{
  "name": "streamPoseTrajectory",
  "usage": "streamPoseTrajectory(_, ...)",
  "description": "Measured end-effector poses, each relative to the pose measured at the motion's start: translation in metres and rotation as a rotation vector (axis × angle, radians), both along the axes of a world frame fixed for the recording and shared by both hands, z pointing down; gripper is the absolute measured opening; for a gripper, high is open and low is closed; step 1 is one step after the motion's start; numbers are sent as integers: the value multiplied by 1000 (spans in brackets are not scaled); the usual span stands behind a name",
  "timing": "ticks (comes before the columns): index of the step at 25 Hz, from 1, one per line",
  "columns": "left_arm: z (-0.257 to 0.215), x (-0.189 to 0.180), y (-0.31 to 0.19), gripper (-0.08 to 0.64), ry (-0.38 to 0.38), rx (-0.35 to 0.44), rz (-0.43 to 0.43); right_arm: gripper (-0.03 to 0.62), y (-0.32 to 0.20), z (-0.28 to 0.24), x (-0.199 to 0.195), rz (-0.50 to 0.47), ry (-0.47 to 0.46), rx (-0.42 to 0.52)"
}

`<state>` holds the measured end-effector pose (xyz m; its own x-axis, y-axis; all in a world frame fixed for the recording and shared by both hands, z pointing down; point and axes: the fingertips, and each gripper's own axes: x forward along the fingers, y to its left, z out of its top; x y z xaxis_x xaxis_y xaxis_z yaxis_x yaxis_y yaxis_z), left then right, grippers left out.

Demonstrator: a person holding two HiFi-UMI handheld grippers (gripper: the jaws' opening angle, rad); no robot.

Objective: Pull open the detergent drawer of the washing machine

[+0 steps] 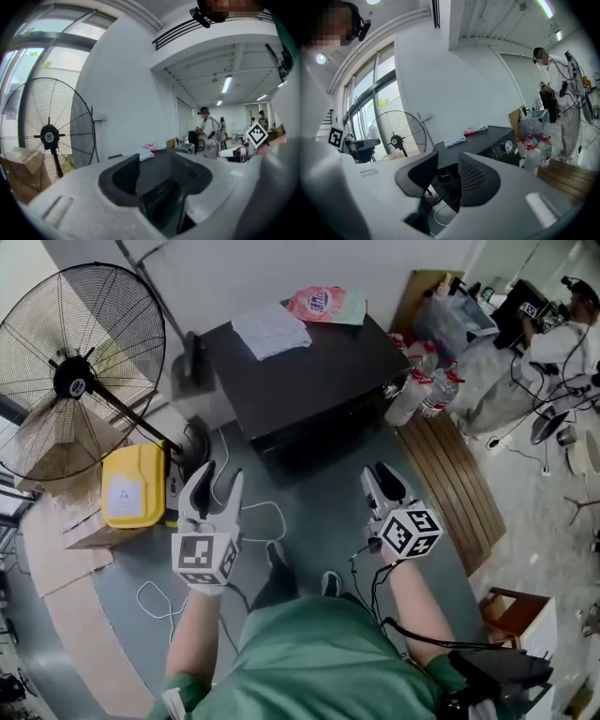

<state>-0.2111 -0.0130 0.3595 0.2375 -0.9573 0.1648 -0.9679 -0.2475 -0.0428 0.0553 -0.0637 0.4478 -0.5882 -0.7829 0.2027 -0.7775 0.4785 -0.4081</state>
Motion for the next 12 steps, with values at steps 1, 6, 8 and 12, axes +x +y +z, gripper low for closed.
streamPoseTrajectory(1, 0, -6, -9, 206, 0, 2, 16, 137, -6, 1, -4, 18, -4, -9)
streamPoseTrajectory(6, 7, -40, -45, 206, -23, -3, 92, 135, -26, 13, -30, 87, -123, -78)
streamPoseTrajectory(8, 13, -51, -54, 206, -14, -13, 122, 135, -31, 16, -41, 104, -195, -101)
streamPoseTrajectory(12, 18, -62, -72, 206, -16, -21, 163, 72, -39, 22, -59, 64, -310, -106)
